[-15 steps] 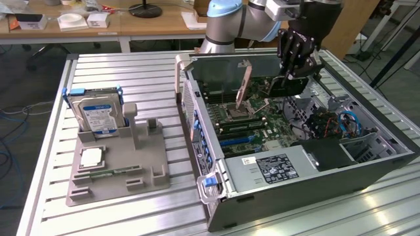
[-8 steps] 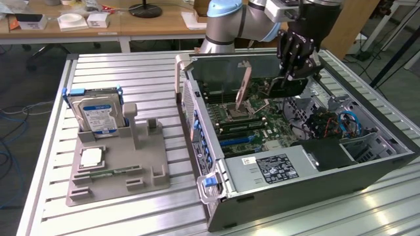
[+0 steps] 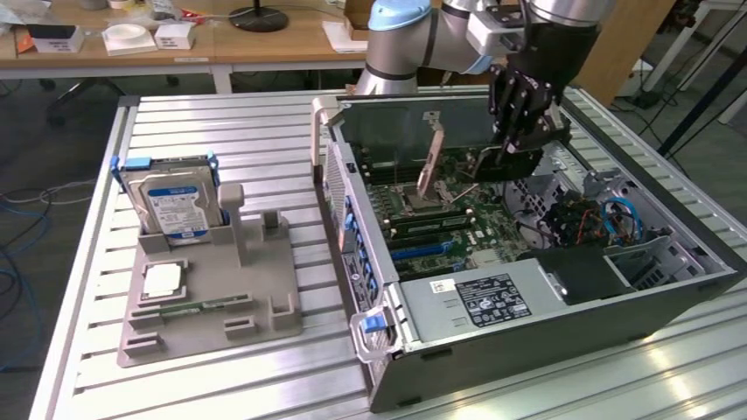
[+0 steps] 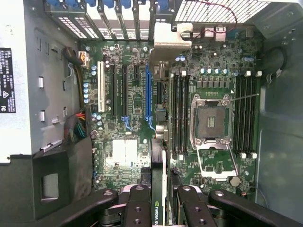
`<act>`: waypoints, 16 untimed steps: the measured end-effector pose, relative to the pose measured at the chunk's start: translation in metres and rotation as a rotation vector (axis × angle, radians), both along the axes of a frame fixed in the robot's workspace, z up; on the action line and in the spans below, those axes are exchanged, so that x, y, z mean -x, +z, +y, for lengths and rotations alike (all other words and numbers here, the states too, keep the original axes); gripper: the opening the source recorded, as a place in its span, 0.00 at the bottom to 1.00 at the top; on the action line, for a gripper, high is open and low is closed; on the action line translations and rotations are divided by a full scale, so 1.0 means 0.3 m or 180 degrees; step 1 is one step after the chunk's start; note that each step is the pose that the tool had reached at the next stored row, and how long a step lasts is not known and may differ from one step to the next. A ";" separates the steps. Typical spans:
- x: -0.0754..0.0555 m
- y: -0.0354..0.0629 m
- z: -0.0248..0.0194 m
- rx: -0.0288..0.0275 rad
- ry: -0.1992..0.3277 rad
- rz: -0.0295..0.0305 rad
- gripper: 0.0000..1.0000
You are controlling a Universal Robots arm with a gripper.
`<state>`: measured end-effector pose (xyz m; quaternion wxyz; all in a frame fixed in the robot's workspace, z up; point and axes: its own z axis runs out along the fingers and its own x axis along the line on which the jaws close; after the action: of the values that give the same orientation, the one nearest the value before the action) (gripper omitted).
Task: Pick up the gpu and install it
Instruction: 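Insert the gpu into the slot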
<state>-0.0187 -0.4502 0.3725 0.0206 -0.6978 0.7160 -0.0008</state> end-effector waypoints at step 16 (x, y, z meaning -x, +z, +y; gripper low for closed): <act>0.020 -0.109 -0.004 0.0000 0.0000 0.0001 0.26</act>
<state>-0.0247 -0.4513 0.3397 0.0205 -0.6978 0.7160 -0.0006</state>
